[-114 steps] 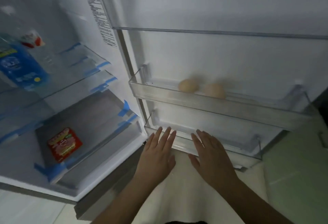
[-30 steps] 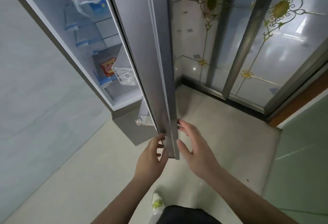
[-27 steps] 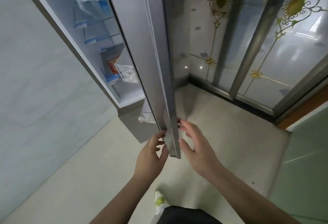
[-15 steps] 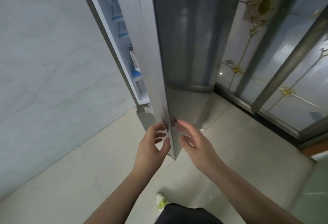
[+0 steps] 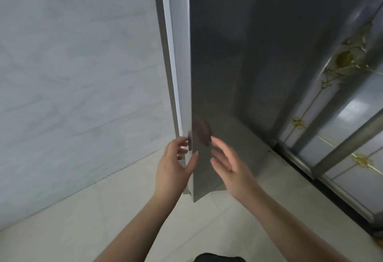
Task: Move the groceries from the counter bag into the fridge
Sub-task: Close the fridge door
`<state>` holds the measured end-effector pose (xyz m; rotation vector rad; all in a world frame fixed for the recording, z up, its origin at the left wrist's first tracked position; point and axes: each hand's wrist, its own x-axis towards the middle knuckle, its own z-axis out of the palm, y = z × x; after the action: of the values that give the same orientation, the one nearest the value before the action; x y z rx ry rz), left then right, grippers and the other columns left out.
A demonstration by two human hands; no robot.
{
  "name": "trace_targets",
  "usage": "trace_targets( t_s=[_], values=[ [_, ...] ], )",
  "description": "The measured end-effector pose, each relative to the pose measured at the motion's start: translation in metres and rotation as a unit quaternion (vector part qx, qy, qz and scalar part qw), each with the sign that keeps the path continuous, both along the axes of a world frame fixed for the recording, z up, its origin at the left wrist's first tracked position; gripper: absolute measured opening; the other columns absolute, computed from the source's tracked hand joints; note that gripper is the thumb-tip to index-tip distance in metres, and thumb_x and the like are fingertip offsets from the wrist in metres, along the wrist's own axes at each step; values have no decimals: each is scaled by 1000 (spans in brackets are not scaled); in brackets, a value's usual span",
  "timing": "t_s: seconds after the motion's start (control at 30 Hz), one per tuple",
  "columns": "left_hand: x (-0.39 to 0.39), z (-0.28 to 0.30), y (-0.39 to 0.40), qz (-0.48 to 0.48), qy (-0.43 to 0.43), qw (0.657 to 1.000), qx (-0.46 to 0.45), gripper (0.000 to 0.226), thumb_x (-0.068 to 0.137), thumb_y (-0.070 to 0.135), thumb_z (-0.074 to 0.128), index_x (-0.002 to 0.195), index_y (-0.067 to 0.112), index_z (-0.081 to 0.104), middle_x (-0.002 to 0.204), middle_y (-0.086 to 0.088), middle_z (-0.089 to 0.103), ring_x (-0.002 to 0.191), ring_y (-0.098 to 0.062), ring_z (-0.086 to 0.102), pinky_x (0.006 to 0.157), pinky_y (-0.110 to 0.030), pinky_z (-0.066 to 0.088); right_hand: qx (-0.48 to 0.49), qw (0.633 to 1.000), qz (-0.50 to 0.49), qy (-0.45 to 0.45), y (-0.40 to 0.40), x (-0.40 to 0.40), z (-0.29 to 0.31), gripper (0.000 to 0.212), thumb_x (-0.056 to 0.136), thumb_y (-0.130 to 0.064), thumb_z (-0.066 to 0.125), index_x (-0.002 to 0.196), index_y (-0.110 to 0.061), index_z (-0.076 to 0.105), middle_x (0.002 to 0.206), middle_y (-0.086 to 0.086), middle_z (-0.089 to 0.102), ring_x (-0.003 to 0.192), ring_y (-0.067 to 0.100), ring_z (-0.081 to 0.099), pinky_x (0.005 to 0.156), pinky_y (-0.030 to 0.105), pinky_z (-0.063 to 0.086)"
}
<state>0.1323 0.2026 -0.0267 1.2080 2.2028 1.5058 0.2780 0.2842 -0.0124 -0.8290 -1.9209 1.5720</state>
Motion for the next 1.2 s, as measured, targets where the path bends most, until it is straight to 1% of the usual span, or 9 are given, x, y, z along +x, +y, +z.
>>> trace_targets(
  t_s=[0.13, 0.3, 0.43, 0.57, 0.63, 0.73, 0.83, 0.97, 1.2],
  values=[
    [-32, 14, 22, 17, -5, 1000, 2, 33, 85, 34, 71, 113, 30, 55, 105, 18, 61, 91, 2, 60, 73, -13, 48, 10, 1000, -4, 0, 15, -36, 6, 52, 98, -16, 51, 144, -36, 35, 147, -14, 41, 133, -5, 37, 113, 29, 33],
    [-68, 24, 52, 30, 6, 1000, -5, 25, 85, 36, 70, 100, 28, 52, 98, 12, 60, 85, 2, 61, 65, -13, 47, 57, 997, -32, -35, 39, -68, 14, 43, 95, -21, 55, 131, -41, 43, 137, -10, 46, 127, -3, 43, 110, 33, 37],
    [-87, 20, 67, 42, 14, 999, -12, 24, 86, 34, 69, 100, 30, 50, 98, 12, 59, 88, 3, 59, 66, -16, 47, 167, 982, -10, -87, 50, -78, 19, 50, 96, -26, 54, 141, -38, 36, 142, -13, 39, 132, -7, 33, 112, 24, 31],
    [-101, 19, 83, 67, 6, 998, -5, 21, 88, 33, 66, 101, 29, 51, 100, 11, 60, 89, 3, 60, 68, -22, 50, 495, 853, -34, -158, 71, -81, 27, 58, 94, -27, 54, 148, -24, 33, 155, 2, 29, 145, 16, 20, 116, 36, 23],
    [-105, 19, 91, 79, 10, 997, -3, 21, 89, 35, 65, 105, 29, 51, 102, 12, 60, 91, 1, 61, 72, -27, 53, 558, 813, -43, -161, 84, -84, 31, 59, 92, -24, 56, 148, -20, 35, 156, 6, 27, 146, 24, 19, 117, 46, 22],
    [-106, 21, 102, 114, 87, 989, 18, 37, 90, 30, 64, 123, 24, 49, 115, 8, 56, 105, -9, 58, 84, -28, 50, 575, 798, -55, -173, 104, -90, 31, 63, 91, -25, 56, 149, -22, 31, 158, 6, 23, 147, 31, 15, 116, 53, 22],
    [-103, 23, 109, 145, 249, 956, 64, 52, 88, 16, 65, 135, 14, 43, 131, -7, 51, 123, -23, 49, 101, -35, 42, 566, 800, -45, -192, 126, -99, 30, 67, 90, -27, 56, 151, -23, 27, 160, 7, 19, 147, 34, 13, 115, 55, 23],
    [-107, 22, 118, 124, 412, 903, -5, 65, 84, 18, 63, 144, 16, 37, 152, -11, 38, 141, -29, 35, 107, -43, 38, 536, 811, -39, -230, 155, -111, 26, 75, 88, -31, 59, 152, -20, 21, 159, 10, 20, 146, 36, 16, 115, 54, 22],
    [-120, 11, 130, 63, 424, 887, -172, 80, 84, 26, 67, 152, 19, 26, 160, -6, 23, 146, -26, 25, 114, -45, 32, 544, 791, -23, -278, 181, -113, 15, 81, 83, -32, 64, 152, -19, 23, 161, 3, 18, 147, 36, 12, 115, 55, 20]
  ],
)
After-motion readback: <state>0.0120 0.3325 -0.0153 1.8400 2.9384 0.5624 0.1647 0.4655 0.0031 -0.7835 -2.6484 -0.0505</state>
